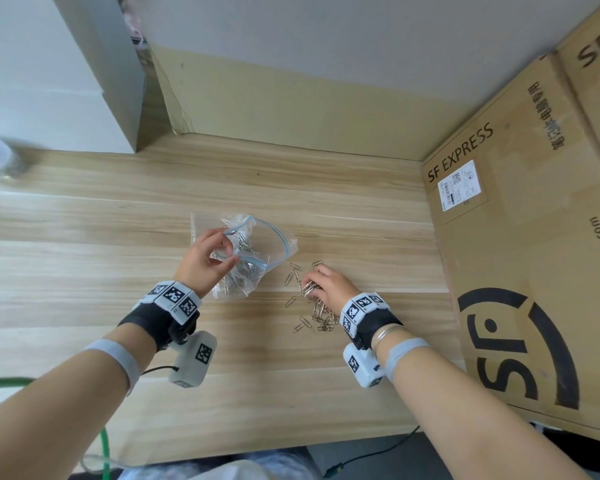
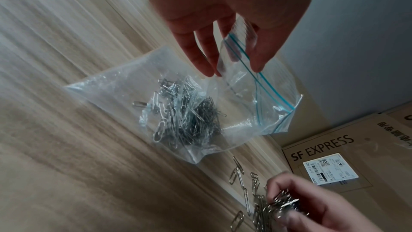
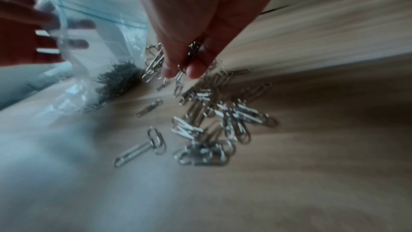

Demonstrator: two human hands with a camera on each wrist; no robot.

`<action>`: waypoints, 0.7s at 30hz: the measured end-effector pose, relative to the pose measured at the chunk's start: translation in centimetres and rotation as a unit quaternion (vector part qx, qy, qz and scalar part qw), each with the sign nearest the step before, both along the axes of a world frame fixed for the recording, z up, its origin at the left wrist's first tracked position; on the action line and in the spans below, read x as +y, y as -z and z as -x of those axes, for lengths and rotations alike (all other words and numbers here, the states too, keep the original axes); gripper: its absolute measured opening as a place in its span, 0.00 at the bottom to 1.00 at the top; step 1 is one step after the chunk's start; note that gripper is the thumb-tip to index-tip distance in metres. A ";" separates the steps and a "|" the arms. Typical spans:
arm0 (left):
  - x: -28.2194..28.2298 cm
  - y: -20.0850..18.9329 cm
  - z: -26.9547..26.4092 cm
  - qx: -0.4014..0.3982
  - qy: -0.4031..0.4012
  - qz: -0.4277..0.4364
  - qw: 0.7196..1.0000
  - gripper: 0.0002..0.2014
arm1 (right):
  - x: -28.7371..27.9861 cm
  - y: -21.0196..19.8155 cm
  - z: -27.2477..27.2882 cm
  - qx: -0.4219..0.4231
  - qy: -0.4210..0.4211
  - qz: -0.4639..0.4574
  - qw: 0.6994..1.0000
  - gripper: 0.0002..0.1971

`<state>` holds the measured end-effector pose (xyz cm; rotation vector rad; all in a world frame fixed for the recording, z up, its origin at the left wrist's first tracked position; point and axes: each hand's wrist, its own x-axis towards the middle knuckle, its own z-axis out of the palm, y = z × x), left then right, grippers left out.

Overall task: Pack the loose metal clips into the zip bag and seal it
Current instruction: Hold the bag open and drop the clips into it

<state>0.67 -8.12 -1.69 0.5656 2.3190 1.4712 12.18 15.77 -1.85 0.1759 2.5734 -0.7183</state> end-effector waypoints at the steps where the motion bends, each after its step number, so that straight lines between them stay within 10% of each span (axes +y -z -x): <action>1: 0.0 -0.1 0.0 0.002 0.003 0.000 1.000 0.13 | 0.0 -0.6 0.2 0.009 0.001 0.005 1.000 0.11; 12: -0.2 -0.1 0.2 -0.013 0.033 -0.015 0.999 0.19 | -3.6 -7.6 7.4 0.118 -0.077 0.072 0.987 0.09; 21: -1.0 -0.6 0.4 0.000 0.023 -0.023 0.999 0.19 | -7.1 -5.7 10.6 0.028 -0.123 0.055 0.990 0.18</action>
